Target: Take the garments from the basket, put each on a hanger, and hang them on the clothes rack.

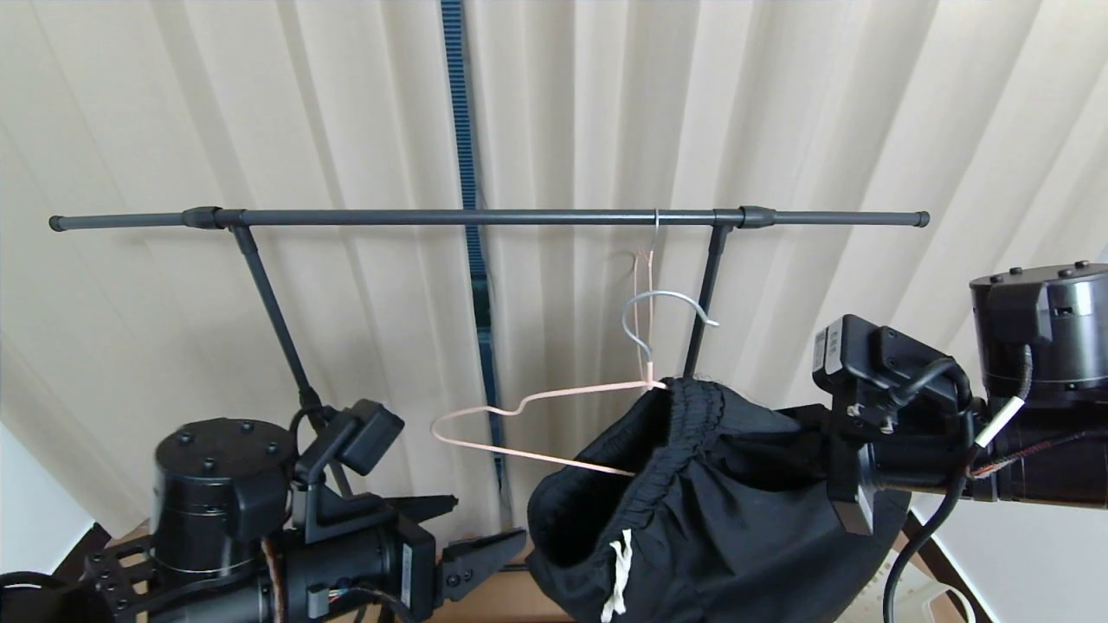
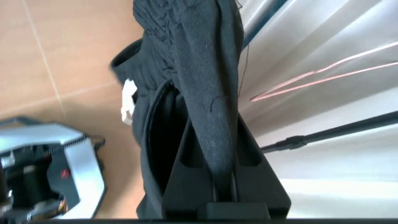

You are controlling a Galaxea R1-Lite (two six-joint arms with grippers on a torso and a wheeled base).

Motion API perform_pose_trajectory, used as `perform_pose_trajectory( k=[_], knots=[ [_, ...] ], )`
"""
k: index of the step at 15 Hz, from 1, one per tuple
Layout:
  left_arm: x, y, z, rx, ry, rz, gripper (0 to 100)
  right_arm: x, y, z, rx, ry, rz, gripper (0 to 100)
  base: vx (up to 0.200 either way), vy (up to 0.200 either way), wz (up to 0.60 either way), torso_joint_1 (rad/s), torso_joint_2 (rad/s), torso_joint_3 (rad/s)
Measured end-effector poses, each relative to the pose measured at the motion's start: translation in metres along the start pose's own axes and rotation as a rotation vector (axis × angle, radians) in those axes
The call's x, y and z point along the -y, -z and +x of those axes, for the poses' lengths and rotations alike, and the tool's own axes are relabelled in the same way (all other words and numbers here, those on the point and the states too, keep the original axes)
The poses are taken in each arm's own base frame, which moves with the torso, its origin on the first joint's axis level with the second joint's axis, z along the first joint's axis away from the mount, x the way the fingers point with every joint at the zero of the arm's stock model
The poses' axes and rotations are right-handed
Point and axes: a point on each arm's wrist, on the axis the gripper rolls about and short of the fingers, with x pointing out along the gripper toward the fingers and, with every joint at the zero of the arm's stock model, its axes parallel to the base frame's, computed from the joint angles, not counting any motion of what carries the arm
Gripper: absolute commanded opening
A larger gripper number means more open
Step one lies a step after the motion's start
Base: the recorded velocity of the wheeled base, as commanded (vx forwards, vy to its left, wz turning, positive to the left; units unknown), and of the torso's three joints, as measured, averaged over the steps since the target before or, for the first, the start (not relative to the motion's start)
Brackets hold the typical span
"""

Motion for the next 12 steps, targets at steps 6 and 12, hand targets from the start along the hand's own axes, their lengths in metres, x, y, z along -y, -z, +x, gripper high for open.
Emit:
perform_pose_trajectory(
  k=[6,12],
  knots=[
    [0.004,0.006,0.039,-0.022,0.028,-0.106,100,-0.007,-0.002,-0.015,0.037,0.018,0.060,0,0.000,0.000,0.00,0.000,0.00,0.000],
    [-0.006,0.005,0.057,0.032,0.029,-0.110,100,-0.014,-0.010,-0.031,0.084,0.027,0.054,0,0.000,0.000,0.00,0.000,0.00,0.000]
  ],
)
